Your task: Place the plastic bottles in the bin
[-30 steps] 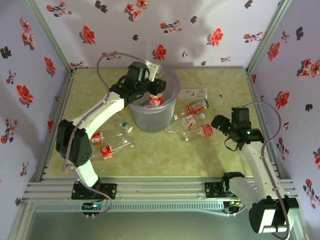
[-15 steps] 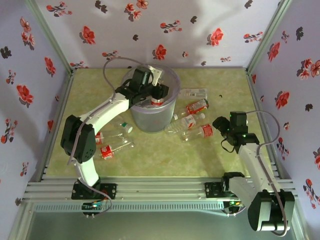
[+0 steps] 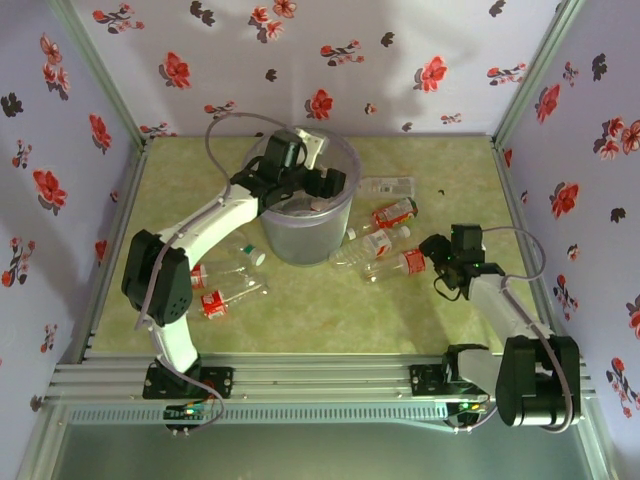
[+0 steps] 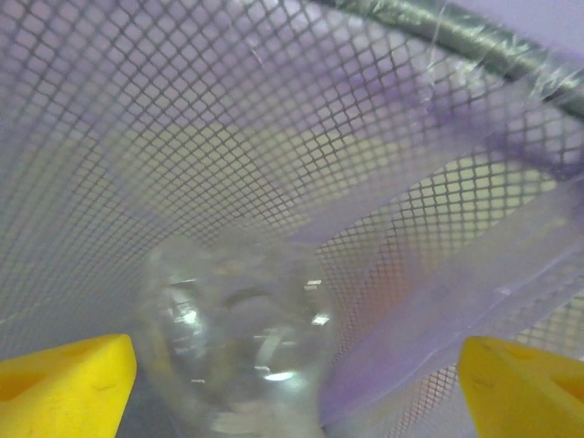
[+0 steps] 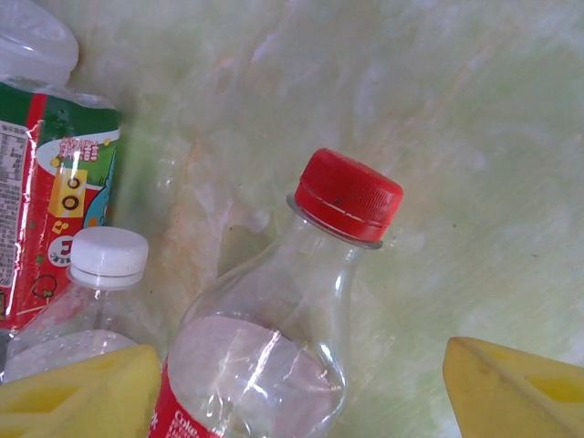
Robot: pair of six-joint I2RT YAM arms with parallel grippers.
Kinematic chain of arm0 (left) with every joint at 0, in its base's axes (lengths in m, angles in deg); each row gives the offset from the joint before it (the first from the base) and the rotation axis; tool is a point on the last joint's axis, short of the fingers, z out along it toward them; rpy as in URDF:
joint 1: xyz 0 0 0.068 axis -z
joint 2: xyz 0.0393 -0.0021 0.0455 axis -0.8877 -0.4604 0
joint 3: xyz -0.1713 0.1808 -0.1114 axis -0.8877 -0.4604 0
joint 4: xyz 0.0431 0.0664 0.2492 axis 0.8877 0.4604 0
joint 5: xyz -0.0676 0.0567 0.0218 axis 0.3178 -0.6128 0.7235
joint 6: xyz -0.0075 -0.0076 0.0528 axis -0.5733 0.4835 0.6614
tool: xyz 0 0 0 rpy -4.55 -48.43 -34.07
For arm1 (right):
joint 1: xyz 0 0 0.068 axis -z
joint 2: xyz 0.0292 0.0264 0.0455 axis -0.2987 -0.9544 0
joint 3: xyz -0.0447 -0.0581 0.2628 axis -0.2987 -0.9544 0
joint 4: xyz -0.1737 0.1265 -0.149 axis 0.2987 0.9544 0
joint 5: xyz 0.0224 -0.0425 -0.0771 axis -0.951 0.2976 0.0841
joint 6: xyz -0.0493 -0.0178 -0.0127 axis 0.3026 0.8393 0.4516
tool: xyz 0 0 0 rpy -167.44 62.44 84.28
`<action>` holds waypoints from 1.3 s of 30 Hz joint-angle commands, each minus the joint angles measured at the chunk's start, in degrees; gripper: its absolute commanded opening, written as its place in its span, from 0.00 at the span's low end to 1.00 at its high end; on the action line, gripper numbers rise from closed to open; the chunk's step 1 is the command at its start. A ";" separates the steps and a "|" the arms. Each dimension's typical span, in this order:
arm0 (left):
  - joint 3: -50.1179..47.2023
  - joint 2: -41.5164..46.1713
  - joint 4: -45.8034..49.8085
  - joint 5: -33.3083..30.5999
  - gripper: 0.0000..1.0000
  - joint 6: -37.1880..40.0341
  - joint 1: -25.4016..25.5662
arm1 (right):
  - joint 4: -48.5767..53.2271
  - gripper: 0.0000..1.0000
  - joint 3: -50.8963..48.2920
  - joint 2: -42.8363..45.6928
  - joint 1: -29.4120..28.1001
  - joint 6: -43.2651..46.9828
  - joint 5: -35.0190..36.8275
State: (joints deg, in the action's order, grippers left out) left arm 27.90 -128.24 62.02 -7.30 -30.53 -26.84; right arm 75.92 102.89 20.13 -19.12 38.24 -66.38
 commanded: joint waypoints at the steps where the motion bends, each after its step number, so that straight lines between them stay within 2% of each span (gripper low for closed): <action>1: 1.98 4.24 -0.21 -0.96 0.94 1.46 0.42 | -4.59 0.82 -0.56 -1.75 0.02 -2.32 -0.44; 14: -2.16 19.69 2.88 -4.53 0.94 2.35 0.55 | -9.41 0.84 2.01 -14.30 -3.24 -2.31 2.11; 20: -3.80 24.47 3.74 -5.03 0.94 2.21 1.80 | -9.26 0.78 3.29 -17.23 -4.15 -1.78 3.28; 27: -3.74 25.99 4.96 -5.10 0.94 1.89 3.23 | -4.86 0.64 4.59 -14.06 -4.32 0.19 4.80; 39: 0.50 24.02 7.38 -5.06 0.94 1.05 7.38 | 9.14 0.35 10.73 0.70 -2.93 6.23 5.73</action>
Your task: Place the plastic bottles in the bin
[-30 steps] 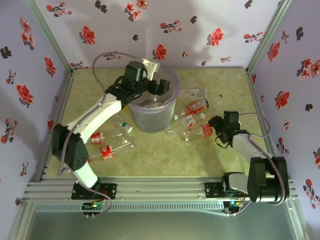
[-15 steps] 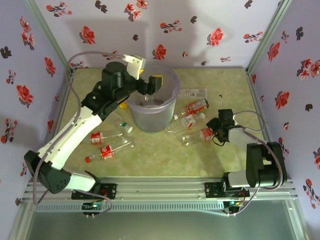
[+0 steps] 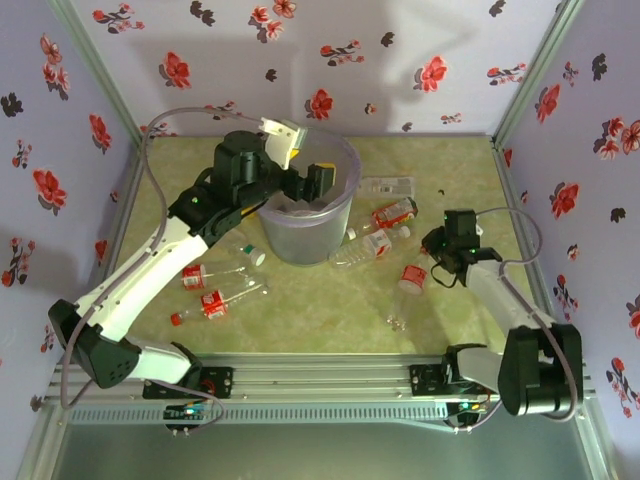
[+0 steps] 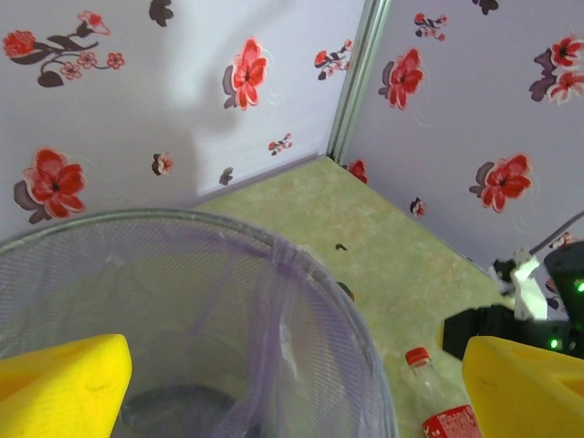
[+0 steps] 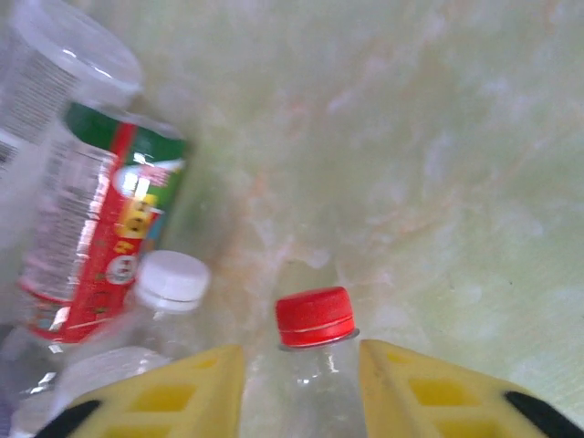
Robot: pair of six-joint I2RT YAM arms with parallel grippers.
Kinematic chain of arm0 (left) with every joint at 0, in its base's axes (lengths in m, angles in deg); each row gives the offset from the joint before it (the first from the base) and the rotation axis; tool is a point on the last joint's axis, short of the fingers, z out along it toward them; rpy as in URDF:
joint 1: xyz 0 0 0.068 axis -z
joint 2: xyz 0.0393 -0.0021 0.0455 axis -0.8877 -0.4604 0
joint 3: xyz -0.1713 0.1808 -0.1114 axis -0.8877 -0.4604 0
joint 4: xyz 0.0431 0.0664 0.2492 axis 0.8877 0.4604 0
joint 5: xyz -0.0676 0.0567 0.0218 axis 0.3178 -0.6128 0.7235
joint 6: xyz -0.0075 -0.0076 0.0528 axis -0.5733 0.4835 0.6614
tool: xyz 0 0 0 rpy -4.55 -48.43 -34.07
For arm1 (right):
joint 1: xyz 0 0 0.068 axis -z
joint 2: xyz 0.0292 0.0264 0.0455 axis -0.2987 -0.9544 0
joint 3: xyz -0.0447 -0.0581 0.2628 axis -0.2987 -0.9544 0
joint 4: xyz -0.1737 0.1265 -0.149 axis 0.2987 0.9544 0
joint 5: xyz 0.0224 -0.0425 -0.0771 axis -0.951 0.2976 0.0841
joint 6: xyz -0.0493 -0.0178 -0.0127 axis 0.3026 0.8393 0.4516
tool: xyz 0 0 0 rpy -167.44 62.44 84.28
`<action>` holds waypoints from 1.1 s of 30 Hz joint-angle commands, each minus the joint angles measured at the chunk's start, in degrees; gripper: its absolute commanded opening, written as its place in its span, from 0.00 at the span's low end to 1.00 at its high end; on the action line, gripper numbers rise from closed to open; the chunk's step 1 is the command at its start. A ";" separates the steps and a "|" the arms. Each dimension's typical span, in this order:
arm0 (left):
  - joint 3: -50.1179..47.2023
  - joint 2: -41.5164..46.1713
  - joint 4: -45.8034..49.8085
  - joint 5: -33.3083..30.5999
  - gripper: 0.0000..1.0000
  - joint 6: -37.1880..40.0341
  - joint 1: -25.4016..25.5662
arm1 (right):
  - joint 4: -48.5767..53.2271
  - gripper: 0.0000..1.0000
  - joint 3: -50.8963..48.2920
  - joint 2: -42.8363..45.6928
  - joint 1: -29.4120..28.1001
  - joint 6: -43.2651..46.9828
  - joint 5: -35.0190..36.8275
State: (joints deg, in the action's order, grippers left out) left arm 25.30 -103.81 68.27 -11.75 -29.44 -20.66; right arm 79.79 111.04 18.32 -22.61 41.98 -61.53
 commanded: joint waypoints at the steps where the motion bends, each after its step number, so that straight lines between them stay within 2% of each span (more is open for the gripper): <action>1: 3.76 -0.97 1.70 -0.59 0.94 0.09 1.60 | 6.20 0.33 3.44 3.47 0.65 2.99 0.62; 5: 6.10 -3.18 2.98 -0.62 0.94 0.09 3.26 | 9.07 0.28 6.61 5.38 0.85 5.36 -0.18; 8: 7.73 -4.77 3.90 -0.33 0.94 0.41 4.41 | 10.50 0.29 8.99 5.54 0.97 7.03 -0.47; 11: 9.16 -5.59 5.58 -0.40 0.94 0.49 4.91 | 17.40 0.44 12.49 3.46 0.94 10.70 -2.41; 13: 8.85 -5.08 5.69 -0.37 0.94 0.18 5.00 | 22.73 0.59 13.12 2.73 -0.53 11.77 -1.68; 15: 7.97 -4.41 5.56 -0.48 0.94 -0.15 5.00 | 23.89 0.70 11.59 2.76 -3.00 11.18 -1.17; 21: 5.64 -3.09 4.22 -0.64 0.95 -1.61 5.00 | 17.82 0.85 6.26 -2.67 -7.20 7.77 -2.81; 27: 3.71 -1.50 4.12 -1.65 0.95 -2.17 5.00 | 13.74 0.86 3.34 -9.89 -7.42 7.96 -2.19; 33: 4.44 -3.40 5.26 -1.89 0.95 -2.51 5.00 | 8.37 0.75 2.30 -14.05 -7.28 7.13 -3.19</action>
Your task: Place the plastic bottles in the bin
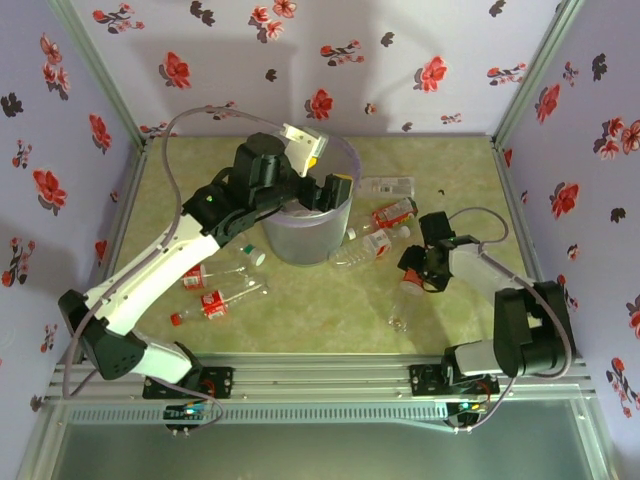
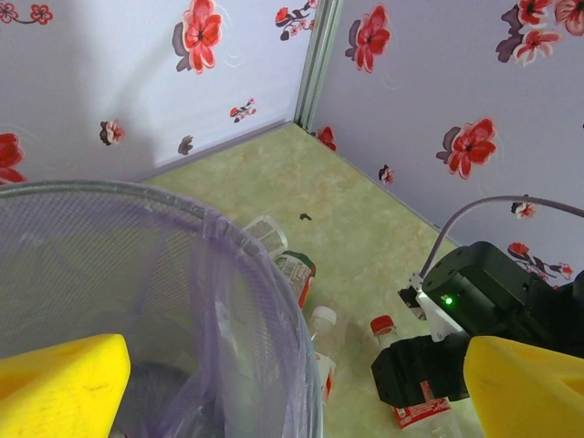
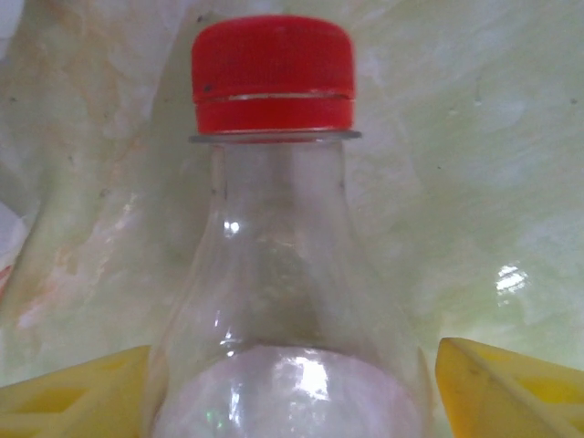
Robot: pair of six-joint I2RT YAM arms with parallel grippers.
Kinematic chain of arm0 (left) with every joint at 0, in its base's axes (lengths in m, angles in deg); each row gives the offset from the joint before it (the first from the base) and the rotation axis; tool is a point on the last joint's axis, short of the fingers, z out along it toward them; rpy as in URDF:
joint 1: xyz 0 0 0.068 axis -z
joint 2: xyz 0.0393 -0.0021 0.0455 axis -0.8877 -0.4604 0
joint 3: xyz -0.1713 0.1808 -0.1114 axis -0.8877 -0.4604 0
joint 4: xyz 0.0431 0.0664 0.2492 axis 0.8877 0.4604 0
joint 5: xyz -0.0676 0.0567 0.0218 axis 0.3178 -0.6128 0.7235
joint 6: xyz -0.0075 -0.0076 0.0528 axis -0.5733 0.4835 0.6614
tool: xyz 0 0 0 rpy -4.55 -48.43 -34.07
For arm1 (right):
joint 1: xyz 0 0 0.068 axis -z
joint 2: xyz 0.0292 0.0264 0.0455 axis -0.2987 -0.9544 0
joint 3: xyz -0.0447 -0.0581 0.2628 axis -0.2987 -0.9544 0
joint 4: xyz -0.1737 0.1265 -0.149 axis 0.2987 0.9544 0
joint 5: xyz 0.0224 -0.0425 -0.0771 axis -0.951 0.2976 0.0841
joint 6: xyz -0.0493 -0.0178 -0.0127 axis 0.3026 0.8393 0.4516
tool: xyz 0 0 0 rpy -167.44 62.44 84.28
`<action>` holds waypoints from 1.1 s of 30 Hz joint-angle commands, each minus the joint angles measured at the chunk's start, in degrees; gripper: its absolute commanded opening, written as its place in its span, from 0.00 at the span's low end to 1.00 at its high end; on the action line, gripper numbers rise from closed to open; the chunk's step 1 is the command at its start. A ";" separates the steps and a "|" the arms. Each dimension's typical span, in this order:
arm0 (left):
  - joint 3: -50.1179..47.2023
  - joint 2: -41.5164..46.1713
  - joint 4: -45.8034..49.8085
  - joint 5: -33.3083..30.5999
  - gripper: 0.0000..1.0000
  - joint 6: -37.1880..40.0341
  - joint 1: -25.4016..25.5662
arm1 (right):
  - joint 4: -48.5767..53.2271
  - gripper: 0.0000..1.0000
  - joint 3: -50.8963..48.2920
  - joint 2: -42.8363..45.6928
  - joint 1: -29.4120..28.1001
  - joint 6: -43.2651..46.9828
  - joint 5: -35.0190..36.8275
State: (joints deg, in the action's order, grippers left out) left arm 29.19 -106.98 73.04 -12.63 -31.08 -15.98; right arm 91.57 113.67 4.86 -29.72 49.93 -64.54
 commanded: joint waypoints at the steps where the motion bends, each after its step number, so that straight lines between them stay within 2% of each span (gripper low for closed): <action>1: 0.93 -0.55 0.69 -0.87 0.95 -1.01 0.32 | -3.60 0.73 -0.19 -0.81 -0.25 -0.75 -0.16; 5: 1.30 -1.26 0.63 -0.75 0.95 -1.52 0.34 | -3.24 0.60 0.76 -0.63 -0.06 -0.16 0.48; 9: 2.12 -2.47 1.01 0.29 0.96 -2.20 0.32 | 1.11 0.54 4.29 3.13 0.26 1.69 1.30; 14: 4.42 -5.26 1.50 3.74 0.96 -3.03 0.82 | 7.30 0.53 11.70 12.27 0.39 5.01 1.94; 17: 7.60 -8.23 2.79 6.97 0.97 -2.41 1.92 | 6.62 0.53 16.22 17.97 0.30 7.38 1.13; 22: 12.84 -13.69 3.84 14.35 0.98 -2.63 4.31 | -5.94 0.53 18.25 24.44 0.22 6.04 -3.69; 28: 14.94 -17.13 3.85 20.27 0.98 -3.42 6.08 | -20.38 0.53 16.01 25.16 0.26 2.21 -8.39; 33: 15.86 -19.33 4.55 20.94 0.95 -3.80 6.56 | -27.21 0.53 15.16 24.82 0.30 -2.23 -11.54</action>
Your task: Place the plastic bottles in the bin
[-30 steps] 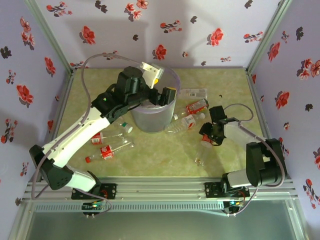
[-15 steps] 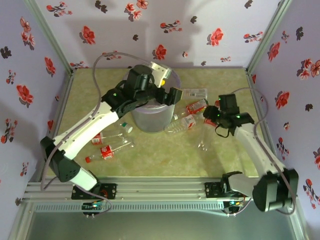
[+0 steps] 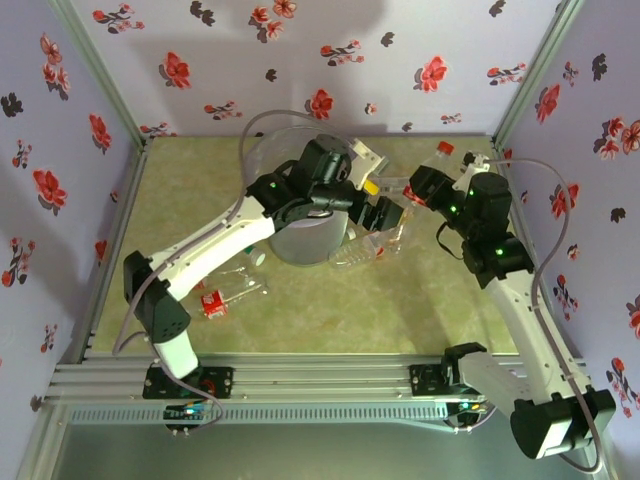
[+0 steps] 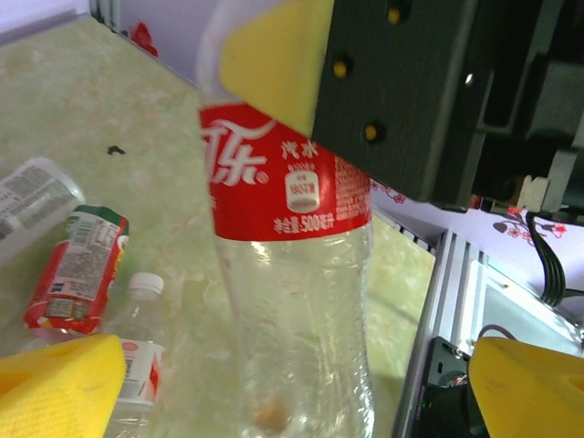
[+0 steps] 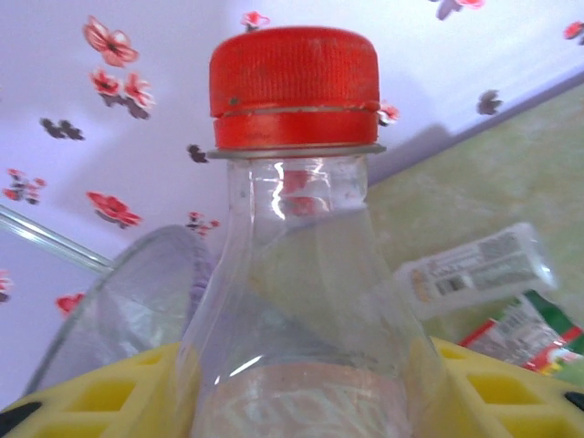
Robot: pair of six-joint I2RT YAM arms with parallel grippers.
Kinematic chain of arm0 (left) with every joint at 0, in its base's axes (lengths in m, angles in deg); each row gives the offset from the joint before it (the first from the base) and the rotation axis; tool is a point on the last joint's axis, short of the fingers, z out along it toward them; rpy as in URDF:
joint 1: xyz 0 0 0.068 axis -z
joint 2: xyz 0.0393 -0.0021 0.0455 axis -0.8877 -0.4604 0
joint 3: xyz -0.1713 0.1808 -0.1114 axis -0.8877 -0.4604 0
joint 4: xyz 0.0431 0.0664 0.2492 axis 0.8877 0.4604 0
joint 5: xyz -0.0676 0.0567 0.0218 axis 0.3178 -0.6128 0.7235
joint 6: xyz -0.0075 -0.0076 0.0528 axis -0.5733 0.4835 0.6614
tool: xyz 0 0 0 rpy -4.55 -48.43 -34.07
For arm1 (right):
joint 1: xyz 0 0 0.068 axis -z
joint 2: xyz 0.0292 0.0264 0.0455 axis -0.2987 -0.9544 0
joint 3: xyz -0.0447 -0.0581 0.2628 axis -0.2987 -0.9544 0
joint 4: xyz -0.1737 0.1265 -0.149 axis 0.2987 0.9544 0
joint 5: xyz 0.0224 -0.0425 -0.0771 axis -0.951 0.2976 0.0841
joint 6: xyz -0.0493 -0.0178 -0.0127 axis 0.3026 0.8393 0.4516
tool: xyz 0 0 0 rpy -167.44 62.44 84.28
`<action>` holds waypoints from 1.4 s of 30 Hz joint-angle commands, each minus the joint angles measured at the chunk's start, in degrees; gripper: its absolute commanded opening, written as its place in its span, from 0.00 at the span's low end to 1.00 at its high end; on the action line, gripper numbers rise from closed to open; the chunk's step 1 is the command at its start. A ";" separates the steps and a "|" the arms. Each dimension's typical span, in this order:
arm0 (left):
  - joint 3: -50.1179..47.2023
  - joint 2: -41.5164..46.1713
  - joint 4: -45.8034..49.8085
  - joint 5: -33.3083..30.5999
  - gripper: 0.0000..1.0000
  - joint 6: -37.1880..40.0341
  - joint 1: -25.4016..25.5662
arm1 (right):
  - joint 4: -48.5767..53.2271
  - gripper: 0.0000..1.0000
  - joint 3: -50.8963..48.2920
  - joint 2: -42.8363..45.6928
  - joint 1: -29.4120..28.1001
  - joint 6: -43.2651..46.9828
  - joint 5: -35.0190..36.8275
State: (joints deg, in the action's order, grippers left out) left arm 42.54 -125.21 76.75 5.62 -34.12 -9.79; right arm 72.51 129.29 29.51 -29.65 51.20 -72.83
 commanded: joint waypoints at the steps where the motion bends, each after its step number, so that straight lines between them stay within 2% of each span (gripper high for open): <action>1: 2.62 -1.58 0.48 2.96 0.93 -0.96 0.38 | -8.88 0.53 -0.39 0.10 0.17 -4.13 -4.20; 11: 8.37 -7.21 -0.37 3.15 0.84 -2.37 0.42 | -13.03 0.53 -1.69 0.00 0.22 -7.97 -11.37; 15: 9.61 -7.97 -0.92 3.23 0.65 -2.68 0.23 | -12.81 0.53 -1.56 -0.12 0.14 -7.79 -11.80; 20: 10.01 -8.21 -1.73 3.22 0.55 -3.29 -0.06 | -13.39 0.54 -1.29 -0.21 0.18 -8.19 -12.85; 22: 10.11 -8.29 -2.13 3.22 0.52 -3.71 -0.40 | -12.79 0.58 -0.59 -0.34 0.23 -7.73 -13.00; 23: 10.13 -8.22 -2.40 3.18 0.51 -3.98 -0.58 | -12.28 0.63 -0.15 -0.39 0.23 -7.55 -13.07; 28: 10.81 -7.30 -3.79 3.22 0.50 -4.71 -2.43 | -8.02 0.99 3.17 -0.07 2.82 -6.22 -12.91; 32: 11.00 -5.25 -5.48 3.19 0.50 -4.84 -4.92 | -1.21 0.99 6.73 2.01 9.27 -3.28 -12.84; 34: 10.98 -3.36 -6.12 3.16 0.51 -3.72 -6.59 | 6.82 0.99 10.41 2.61 12.31 1.59 -12.47; 37: 11.19 -0.28 -6.04 3.15 0.51 -1.52 -9.86 | 15.63 0.99 13.55 2.64 14.30 6.98 -10.80; 42: 8.52 4.06 -6.00 3.06 0.50 -2.14 -17.67 | 19.29 0.99 10.50 2.70 14.73 9.13 -11.49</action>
State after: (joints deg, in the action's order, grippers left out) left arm 51.40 -126.10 73.06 8.46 -37.15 -23.89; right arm 85.47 141.40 32.68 -15.36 56.34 -84.11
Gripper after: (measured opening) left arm 0.506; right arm 0.993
